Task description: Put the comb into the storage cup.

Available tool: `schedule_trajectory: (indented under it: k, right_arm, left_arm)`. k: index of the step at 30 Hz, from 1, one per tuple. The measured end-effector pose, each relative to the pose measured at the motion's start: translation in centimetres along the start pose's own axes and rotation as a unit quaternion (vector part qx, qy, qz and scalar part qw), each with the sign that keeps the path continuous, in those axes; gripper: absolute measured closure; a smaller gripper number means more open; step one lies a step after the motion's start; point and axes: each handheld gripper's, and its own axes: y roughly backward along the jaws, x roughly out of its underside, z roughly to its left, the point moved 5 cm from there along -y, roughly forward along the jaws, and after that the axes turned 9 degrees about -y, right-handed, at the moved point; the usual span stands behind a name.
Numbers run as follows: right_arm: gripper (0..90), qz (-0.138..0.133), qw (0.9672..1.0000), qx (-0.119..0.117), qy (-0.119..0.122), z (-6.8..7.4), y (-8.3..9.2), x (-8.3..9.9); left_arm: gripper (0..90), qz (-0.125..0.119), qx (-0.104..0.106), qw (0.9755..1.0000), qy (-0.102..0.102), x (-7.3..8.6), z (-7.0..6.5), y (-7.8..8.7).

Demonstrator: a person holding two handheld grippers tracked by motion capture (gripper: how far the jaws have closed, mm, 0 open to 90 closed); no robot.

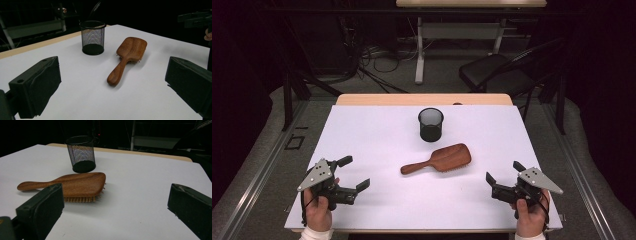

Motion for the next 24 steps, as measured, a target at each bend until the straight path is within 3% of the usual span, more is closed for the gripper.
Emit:
schedule_trajectory:
  k: [5,12,21,24]
  right_arm:
    - [0.0,0.011,0.9999,0.0,0.004,0.2,-0.2,0.2]
    - [0.0,0.041,0.9991,-0.008,-0.012,0.7,-1.0,0.7]
    - [0.6,0.074,0.997,-0.014,-0.018,2.5,-2.6,0.8]
    - [4.4,0.079,0.9966,-0.021,-0.009,3.4,-3.2,0.7]
  left_arm:
    - [0.2,0.001,-0.001,1.0,0.002,0.0,0.0,-0.1]
    - [0.2,0.003,-0.001,1.0,0.004,0.2,0.1,-0.1]
    - [0.2,0.006,0.004,1.0,0.001,0.2,-0.3,0.1]
    - [0.2,0.006,0.002,1.0,-0.001,0.2,-0.5,0.1]
